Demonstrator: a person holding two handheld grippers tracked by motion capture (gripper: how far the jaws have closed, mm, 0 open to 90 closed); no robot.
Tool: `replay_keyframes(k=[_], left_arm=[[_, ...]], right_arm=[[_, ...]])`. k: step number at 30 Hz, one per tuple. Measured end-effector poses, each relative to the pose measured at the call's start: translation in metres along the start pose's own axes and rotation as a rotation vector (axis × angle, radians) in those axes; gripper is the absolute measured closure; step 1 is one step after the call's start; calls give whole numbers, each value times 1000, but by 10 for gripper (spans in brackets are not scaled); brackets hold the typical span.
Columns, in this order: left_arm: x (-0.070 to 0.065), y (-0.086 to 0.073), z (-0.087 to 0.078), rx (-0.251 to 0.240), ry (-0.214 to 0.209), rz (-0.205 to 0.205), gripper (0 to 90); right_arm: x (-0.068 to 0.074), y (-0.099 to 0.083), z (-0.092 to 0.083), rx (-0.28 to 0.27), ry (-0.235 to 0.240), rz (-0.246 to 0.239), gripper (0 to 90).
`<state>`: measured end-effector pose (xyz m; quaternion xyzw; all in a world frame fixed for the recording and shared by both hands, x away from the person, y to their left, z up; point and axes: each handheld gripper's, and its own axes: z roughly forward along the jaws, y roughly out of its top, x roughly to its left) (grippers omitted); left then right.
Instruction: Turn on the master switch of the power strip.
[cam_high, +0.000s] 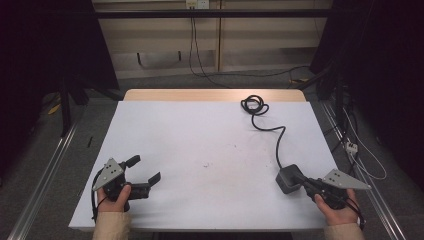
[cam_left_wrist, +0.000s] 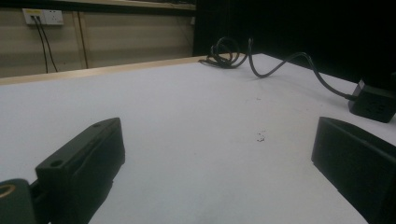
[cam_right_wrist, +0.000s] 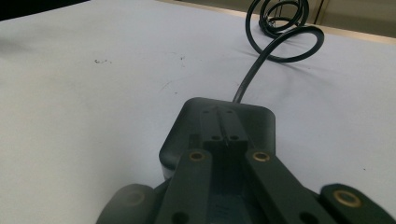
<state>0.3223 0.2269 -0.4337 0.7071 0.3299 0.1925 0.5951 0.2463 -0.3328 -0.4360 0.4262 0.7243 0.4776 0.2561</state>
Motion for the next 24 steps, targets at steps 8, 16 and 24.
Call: replay_keyframes(k=[8, 16, 24], left_arm=[[1, 0, 0, -1, 1, 3, 23], [1, 0, 0, -2, 6, 0, 23], [1, 1, -1, -5, 6, 2, 23]], right_arm=[[0, -1, 0, -9, 1, -1, 900], [1, -1, 0, -14, -4, -5, 900], [1, -2, 0, -24, -7, -8, 900]])
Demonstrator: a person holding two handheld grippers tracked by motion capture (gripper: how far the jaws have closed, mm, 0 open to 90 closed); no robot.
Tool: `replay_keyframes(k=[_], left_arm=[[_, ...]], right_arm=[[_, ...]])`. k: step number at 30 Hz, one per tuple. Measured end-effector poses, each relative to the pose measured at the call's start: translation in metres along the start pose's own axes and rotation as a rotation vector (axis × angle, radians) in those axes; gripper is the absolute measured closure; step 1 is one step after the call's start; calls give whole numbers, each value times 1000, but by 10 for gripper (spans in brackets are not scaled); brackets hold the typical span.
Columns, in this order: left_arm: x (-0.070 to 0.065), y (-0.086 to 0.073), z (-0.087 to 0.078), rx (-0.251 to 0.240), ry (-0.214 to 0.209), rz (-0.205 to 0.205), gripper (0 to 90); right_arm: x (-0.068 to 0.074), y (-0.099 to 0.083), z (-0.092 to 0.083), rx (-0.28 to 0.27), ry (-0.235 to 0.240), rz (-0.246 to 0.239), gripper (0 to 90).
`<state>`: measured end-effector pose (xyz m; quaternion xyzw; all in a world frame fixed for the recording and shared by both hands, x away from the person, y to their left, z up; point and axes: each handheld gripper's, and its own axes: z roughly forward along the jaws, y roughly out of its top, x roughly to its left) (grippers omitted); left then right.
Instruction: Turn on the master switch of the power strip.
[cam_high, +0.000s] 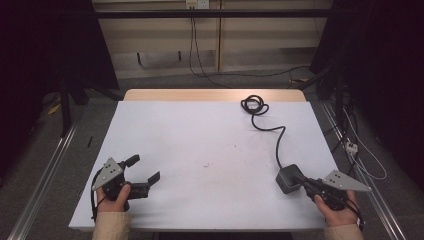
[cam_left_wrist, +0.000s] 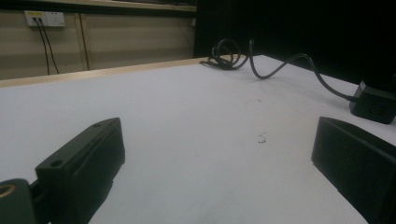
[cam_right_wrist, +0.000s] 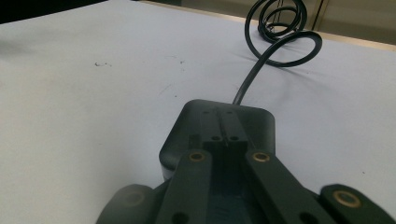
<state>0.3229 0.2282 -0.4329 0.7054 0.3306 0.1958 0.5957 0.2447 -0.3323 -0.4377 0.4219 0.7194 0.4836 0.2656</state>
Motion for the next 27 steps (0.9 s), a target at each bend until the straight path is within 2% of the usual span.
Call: replay_keyframes(k=[7, 12, 14, 15, 18, 19, 20, 21, 23, 24, 27], left_arm=[[1, 0, 0, 0, 3, -3, 23], [0, 0, -1, -1, 2, -4, 23], [1, 0, -1, 1, 3, -3, 23], [1, 0, -1, 1, 3, -4, 23], [2, 0, -1, -3, 4, -5, 23], [2, 0, -1, -2, 4, -5, 23], [2, 0, -1, -2, 3, -5, 23], [1, 0, -1, -2, 3, -6, 23], [2, 0, -1, -2, 3, -6, 23], [2, 0, -1, -2, 3, -6, 23], [2, -1, -1, 0, 2, -5, 23]], right_arm=[[0, -1, -1, -18, -22, -2, 900], [-1, -1, -2, -31, -11, -4, 888], [-1, 1, -3, -62, -7, 40, 737], [-1, 2, -3, -71, -6, 53, 708], [0, 3, -3, -89, -5, 44, 666], [0, 4, -3, -96, -17, 53, 527], [0, 4, -3, -96, -17, 53, 527], [0, 4, -2, -100, -24, 61, 487], [0, 4, -1, -118, -47, 76, 361], [0, 4, -1, -118, -47, 76, 361], [-1, 4, 0, -133, -66, 108, 276]])
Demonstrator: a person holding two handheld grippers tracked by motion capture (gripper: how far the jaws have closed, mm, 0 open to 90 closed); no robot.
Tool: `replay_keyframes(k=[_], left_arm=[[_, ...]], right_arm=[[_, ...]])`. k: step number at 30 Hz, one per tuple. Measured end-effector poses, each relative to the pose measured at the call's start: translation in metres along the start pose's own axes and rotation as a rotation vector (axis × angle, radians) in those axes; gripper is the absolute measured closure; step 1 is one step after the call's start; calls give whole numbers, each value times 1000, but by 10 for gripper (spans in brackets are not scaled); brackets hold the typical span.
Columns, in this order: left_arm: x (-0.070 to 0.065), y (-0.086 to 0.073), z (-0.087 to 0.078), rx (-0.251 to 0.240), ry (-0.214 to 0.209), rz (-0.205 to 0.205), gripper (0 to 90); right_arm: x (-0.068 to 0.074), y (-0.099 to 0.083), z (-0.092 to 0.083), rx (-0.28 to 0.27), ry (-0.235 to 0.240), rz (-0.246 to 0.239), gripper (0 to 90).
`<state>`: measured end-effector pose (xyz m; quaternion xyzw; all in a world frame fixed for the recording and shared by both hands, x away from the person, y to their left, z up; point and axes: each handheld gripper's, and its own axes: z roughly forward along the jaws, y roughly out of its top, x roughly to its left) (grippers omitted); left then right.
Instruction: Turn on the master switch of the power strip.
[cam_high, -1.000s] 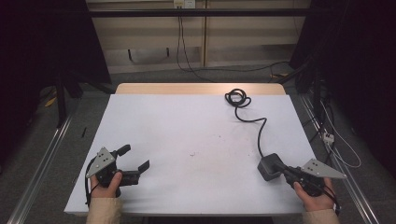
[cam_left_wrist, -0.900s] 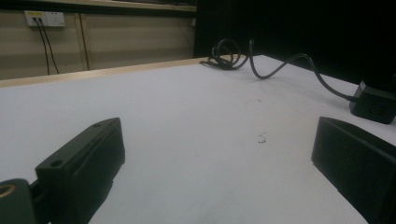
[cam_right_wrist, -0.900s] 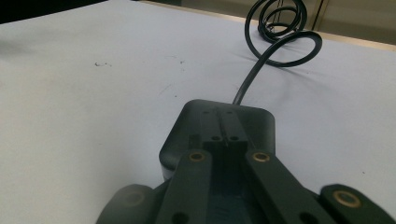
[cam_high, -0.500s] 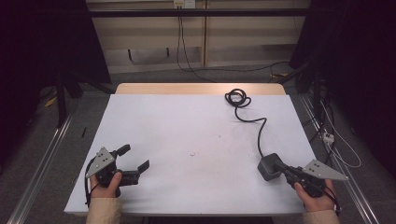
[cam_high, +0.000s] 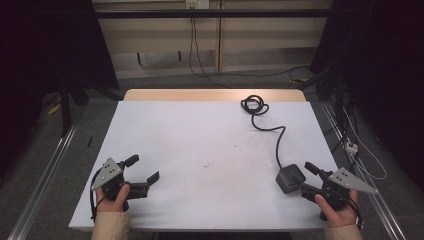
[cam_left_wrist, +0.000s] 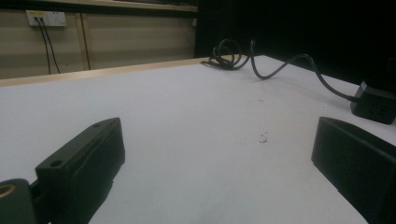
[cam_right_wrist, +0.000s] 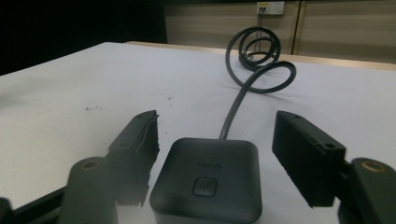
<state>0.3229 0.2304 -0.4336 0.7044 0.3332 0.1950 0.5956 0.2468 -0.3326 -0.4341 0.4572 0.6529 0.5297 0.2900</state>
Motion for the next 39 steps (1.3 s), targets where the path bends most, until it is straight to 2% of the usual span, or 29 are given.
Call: replay_keyframes(k=[6, 14, 39], left_arm=[[0, 0, -2, -4, 3, -4, 23], [0, 0, 0, -7, 1, -6, 23], [0, 0, 0, -7, 2, -11, 23]], right_arm=[[1, 0, 3, -4, -19, -3, 184], [5, 0, 8, -3, -24, -5, 126], [21, -1, 27, -28, -14, -25, 70]])
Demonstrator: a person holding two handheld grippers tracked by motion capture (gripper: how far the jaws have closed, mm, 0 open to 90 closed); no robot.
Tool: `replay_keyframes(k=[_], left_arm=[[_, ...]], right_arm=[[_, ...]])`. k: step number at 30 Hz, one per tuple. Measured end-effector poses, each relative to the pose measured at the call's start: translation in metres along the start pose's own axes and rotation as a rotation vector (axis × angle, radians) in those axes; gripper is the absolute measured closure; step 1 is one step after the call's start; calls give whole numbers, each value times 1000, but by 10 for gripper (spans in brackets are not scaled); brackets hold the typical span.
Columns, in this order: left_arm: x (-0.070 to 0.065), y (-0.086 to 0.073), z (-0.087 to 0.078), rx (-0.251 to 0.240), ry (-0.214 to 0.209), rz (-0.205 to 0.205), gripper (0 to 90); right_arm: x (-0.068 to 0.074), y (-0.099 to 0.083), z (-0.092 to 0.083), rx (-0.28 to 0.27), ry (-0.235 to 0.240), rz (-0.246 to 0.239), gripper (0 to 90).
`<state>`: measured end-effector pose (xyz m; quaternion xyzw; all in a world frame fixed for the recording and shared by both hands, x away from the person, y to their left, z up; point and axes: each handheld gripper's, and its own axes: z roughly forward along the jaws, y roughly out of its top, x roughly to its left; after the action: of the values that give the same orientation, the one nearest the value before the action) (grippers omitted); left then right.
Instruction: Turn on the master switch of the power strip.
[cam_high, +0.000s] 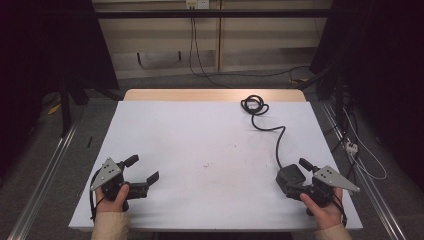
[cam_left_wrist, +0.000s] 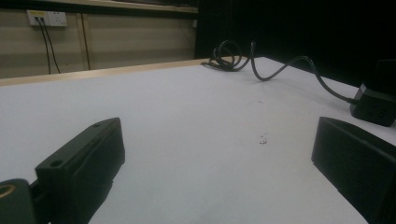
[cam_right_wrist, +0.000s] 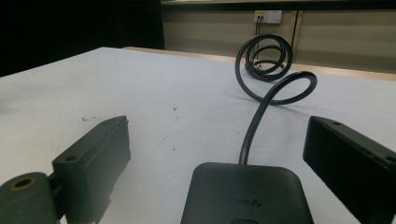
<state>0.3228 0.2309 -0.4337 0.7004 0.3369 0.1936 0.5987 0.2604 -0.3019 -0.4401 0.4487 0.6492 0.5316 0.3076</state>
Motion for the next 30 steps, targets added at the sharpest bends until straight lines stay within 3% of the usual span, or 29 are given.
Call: replay_keyframes(k=[30], left_arm=[[0, -2, 3, 12, -13, -3, 23]], right_arm=[[14, -1, 13, -8, 9, -17, 55]])
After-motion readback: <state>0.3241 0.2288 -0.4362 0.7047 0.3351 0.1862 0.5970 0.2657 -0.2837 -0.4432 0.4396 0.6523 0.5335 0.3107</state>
